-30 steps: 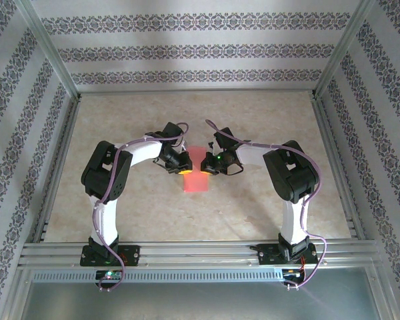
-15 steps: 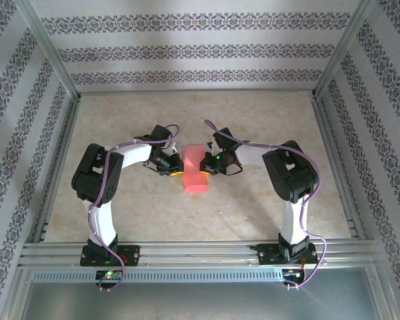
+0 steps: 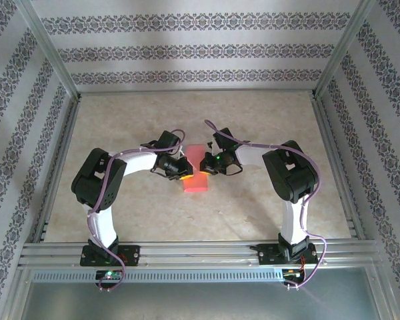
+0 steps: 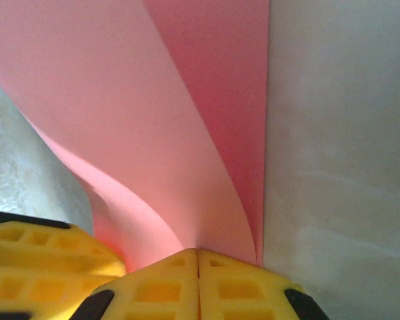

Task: Fold a paper plane with a square sheet of paper (pick it up from the middle)
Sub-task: First fold the square sheet of paper in half at the center of the table.

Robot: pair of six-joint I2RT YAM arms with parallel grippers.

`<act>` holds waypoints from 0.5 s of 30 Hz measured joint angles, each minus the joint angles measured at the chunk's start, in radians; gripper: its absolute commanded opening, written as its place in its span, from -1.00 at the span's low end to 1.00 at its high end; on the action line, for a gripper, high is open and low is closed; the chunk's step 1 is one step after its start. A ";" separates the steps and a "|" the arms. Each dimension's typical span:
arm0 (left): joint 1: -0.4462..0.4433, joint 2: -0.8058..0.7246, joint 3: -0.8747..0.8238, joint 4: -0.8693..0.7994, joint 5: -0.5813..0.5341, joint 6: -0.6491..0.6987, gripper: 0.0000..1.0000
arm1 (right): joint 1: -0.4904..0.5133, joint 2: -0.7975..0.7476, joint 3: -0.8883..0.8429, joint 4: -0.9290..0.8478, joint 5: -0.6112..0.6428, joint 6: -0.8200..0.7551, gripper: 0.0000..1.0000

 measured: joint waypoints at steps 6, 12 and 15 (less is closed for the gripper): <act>0.003 -0.002 -0.033 0.031 0.015 0.017 -0.67 | 0.000 0.000 0.000 0.000 0.000 0.000 -0.85; 0.002 -0.050 -0.096 0.040 0.010 0.077 -0.67 | 0.000 0.001 -0.003 0.000 0.000 0.000 -0.85; 0.002 -0.087 -0.126 0.003 0.007 0.089 -0.67 | 0.000 0.001 -0.003 0.000 0.000 0.000 -0.85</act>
